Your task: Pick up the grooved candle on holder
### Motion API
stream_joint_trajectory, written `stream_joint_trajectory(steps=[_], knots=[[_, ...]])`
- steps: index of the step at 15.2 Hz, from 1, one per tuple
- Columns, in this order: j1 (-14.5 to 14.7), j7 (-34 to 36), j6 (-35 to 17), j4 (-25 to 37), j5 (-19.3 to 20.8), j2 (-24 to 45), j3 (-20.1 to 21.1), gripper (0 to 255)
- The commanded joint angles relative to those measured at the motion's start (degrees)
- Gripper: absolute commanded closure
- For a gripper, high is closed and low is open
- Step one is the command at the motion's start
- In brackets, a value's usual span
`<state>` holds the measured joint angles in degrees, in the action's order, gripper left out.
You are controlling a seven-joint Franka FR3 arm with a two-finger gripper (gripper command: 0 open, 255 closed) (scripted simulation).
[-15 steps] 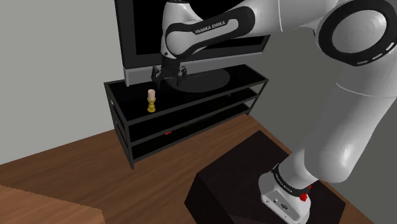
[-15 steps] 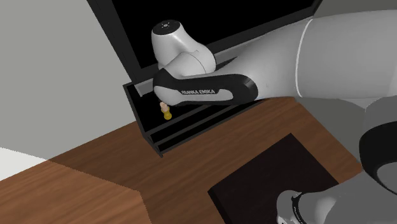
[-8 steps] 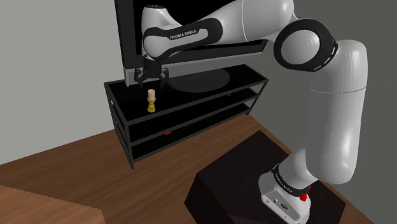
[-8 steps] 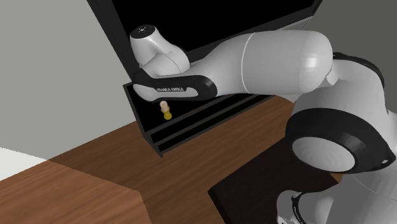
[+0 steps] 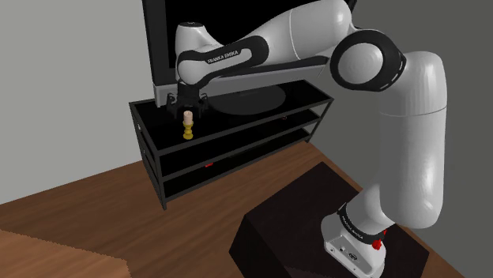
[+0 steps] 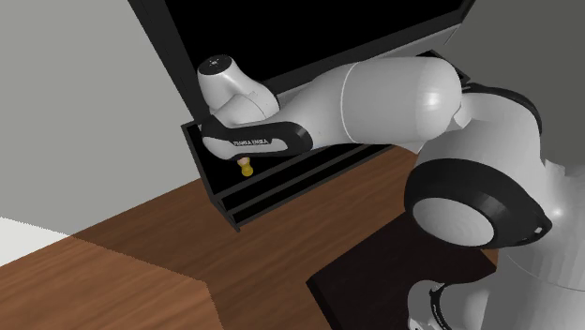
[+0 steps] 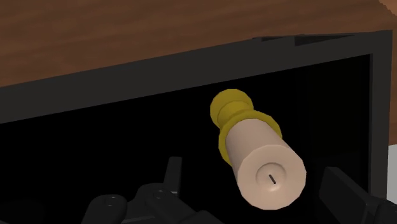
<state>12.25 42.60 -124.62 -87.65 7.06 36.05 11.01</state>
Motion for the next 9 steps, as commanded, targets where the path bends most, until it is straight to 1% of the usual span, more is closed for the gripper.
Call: stream_joint_trajectory(steps=[1, 2, 9], knots=[[-0.01, 0.01, -0.53, -0.20, 0.07, 0.29, -0.05, 0], [-0.01, 0.00, -0.55, -0.17, 0.08, 0.34, -0.06, 255], [0.04, 0.04, -0.50, -0.06, 0.08, 0.39, -0.06, 255]])
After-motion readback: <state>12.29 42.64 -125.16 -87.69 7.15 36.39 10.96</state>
